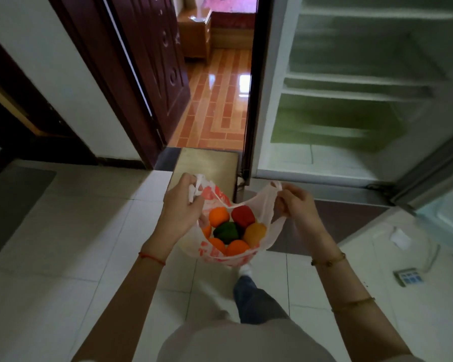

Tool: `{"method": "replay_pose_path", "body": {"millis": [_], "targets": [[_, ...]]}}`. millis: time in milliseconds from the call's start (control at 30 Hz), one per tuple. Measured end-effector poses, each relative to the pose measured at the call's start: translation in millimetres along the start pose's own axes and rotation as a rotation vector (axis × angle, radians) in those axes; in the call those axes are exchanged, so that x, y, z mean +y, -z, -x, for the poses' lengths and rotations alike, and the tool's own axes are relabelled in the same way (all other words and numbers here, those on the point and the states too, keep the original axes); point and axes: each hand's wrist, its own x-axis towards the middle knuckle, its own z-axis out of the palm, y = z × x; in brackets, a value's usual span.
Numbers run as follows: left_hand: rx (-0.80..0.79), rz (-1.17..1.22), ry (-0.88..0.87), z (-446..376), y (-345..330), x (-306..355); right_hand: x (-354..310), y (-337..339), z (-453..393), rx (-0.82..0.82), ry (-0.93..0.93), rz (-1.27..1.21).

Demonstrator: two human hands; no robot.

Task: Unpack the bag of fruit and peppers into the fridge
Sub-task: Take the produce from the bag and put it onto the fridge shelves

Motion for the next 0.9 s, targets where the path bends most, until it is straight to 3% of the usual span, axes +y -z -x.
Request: {"method": "replay_pose_path", "body": {"millis": [400,700,900], "targets": [[-0.153,0.153,-0.253,-5,-47,115,-48,113,14,0.19,0.102,-0.144],[-0.042,0.237,-0.415,-57,-78,223,-117,203,-37,0.208,0.305,-0.104],[0.06,0.206,-0.428,-94,-97,267,-147,243,-88,0.214,0.346,-0.059]]}}
